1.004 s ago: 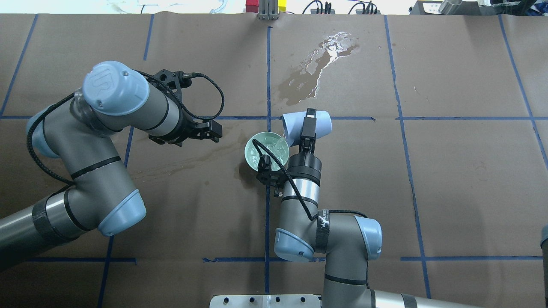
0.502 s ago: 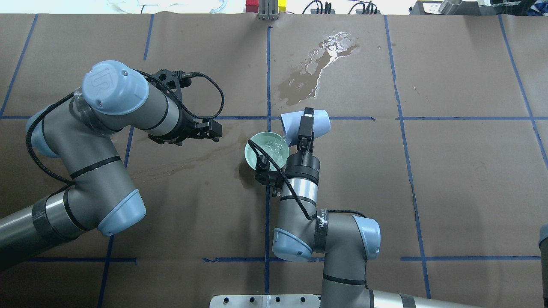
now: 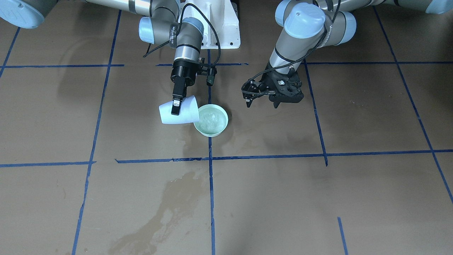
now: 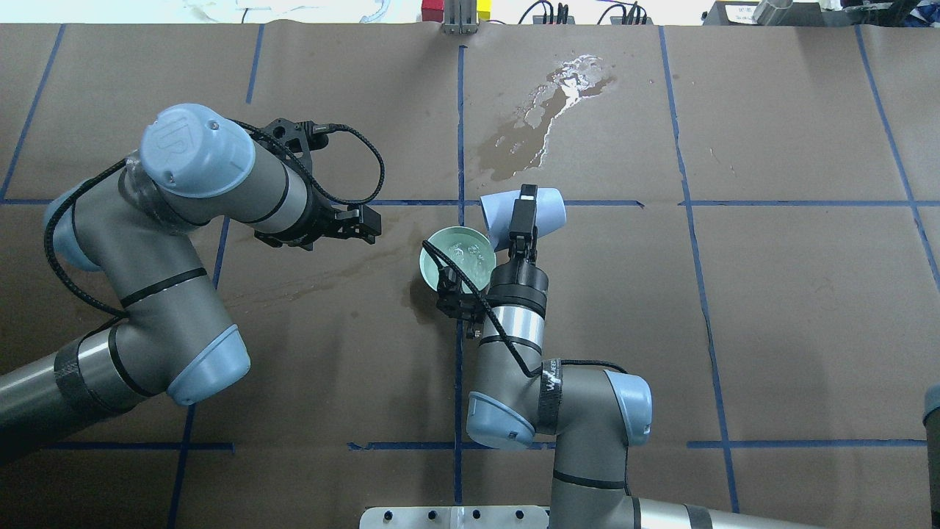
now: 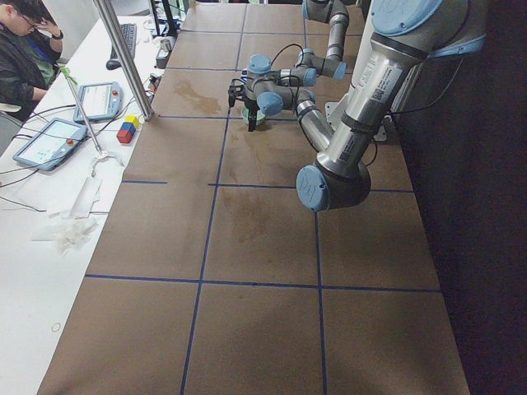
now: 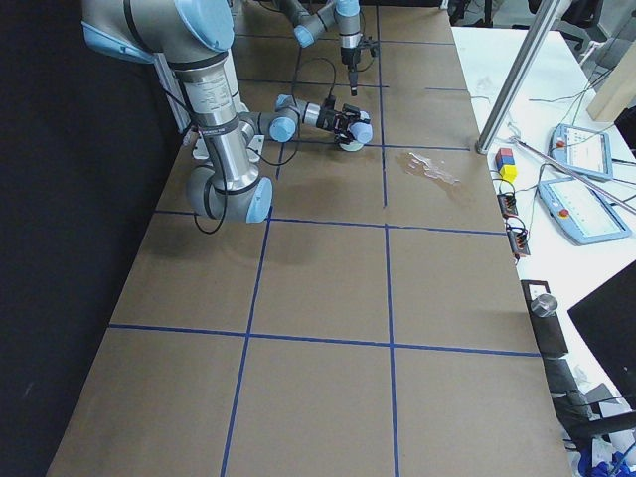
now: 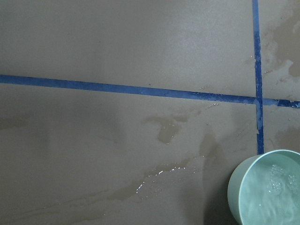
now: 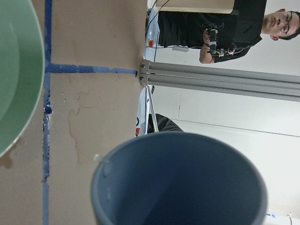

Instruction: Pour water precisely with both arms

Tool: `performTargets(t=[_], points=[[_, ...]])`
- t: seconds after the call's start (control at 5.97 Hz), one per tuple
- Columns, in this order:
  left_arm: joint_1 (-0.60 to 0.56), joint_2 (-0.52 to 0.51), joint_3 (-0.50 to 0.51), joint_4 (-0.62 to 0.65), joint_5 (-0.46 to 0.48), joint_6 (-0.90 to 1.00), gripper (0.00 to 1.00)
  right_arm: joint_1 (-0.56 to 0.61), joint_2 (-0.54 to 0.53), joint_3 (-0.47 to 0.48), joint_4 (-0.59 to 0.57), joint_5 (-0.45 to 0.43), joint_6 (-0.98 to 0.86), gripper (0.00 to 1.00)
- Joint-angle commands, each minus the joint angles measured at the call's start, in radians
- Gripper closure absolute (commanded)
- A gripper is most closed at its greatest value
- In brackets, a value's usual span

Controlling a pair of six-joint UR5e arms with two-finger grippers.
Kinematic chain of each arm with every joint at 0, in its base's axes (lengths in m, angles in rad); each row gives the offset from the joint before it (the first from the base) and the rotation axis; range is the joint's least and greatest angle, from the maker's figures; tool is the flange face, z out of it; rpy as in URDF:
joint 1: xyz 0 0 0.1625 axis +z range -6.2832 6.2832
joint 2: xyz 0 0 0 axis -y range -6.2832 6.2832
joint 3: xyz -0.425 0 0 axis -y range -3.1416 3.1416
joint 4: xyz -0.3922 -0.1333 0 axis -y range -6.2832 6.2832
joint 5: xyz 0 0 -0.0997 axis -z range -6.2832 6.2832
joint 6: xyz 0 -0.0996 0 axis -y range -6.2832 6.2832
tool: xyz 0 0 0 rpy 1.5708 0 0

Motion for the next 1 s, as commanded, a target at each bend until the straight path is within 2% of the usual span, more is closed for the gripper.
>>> performTargets(t=[0.0, 0.33, 0.5, 0.67, 0.84], points=[[0.000, 0.000, 0.000, 0.000, 0.000, 0.000, 0.00, 0.000, 0.015, 0.000, 0.003, 0.000, -0.002, 0.99], [0.000, 0.000, -0.002, 0.000, 0.000, 0.000, 0.00, 0.003, 0.019, 0.011, 0.024, 0.008, 0.016, 1.00], [0.000, 0.000, -0.002, 0.000, 0.000, 0.000, 0.00, 0.008, 0.016, 0.010, 0.141, 0.012, 0.047, 1.00], [0.000, 0.000, -0.002, 0.000, 0.000, 0.000, 0.00, 0.009, 0.005, 0.008, 0.217, 0.034, 0.134, 1.00], [-0.002, 0.000, 0.000, 0.000, 0.000, 0.000, 0.00, 0.012, 0.005, 0.019, 0.220, 0.078, 0.340, 1.00]])
